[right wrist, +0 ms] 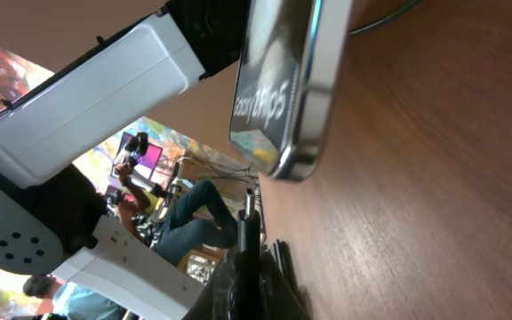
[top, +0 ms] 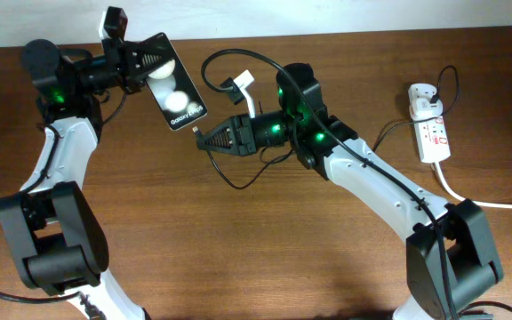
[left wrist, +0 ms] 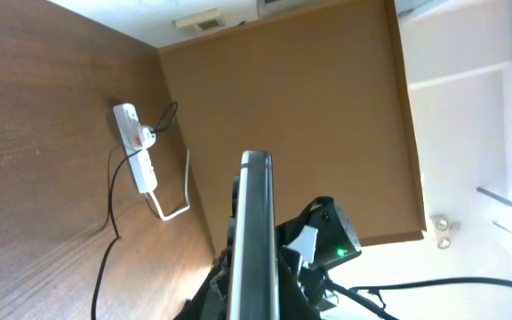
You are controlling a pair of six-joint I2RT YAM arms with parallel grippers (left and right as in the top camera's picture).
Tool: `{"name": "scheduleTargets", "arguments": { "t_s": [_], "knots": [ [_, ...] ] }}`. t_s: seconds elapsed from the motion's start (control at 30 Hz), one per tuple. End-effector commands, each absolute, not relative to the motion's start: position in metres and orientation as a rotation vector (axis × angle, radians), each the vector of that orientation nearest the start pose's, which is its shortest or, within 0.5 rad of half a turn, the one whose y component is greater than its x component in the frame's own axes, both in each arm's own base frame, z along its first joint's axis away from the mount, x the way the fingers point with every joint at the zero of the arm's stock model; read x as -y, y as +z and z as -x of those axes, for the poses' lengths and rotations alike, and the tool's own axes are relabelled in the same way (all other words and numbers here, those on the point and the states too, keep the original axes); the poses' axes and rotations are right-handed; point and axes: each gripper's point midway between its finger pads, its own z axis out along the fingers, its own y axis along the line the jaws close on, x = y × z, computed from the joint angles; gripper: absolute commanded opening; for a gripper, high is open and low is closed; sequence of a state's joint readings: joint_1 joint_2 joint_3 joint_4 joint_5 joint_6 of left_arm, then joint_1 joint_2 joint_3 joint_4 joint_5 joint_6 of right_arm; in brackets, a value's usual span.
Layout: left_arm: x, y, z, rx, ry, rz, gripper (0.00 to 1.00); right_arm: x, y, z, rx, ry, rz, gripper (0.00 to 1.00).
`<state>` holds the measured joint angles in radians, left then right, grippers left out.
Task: Plug charger to phone and switch on socket
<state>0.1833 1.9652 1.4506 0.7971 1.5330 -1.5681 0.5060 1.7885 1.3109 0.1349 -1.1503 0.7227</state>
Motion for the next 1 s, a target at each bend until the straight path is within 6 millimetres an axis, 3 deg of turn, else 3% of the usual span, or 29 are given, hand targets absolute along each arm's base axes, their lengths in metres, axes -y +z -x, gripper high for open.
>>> {"name": "scheduleTargets", "arguments": {
  "t_s": [0.0, 0.33, 0.97],
  "knots": [
    [0.09, 0.328, -0.456, -1.986, -1.933, -0.122, 0.0, -0.358, 0.278, -0.326, -2.023, 1.832, 0.701, 0.04],
    [0.102, 0.327, -0.453, -1.998, -1.951, -0.157, 0.0, -0.358, 0.278, -0.327, -2.024, 1.828, 0.696, 0.04],
    [0.101, 0.33, -0.459, -1.961, -1.922, -0.143, 0.0, -0.358, 0.28, -0.328, -2.009, 1.823, 0.702, 0.04]
  ]
}}
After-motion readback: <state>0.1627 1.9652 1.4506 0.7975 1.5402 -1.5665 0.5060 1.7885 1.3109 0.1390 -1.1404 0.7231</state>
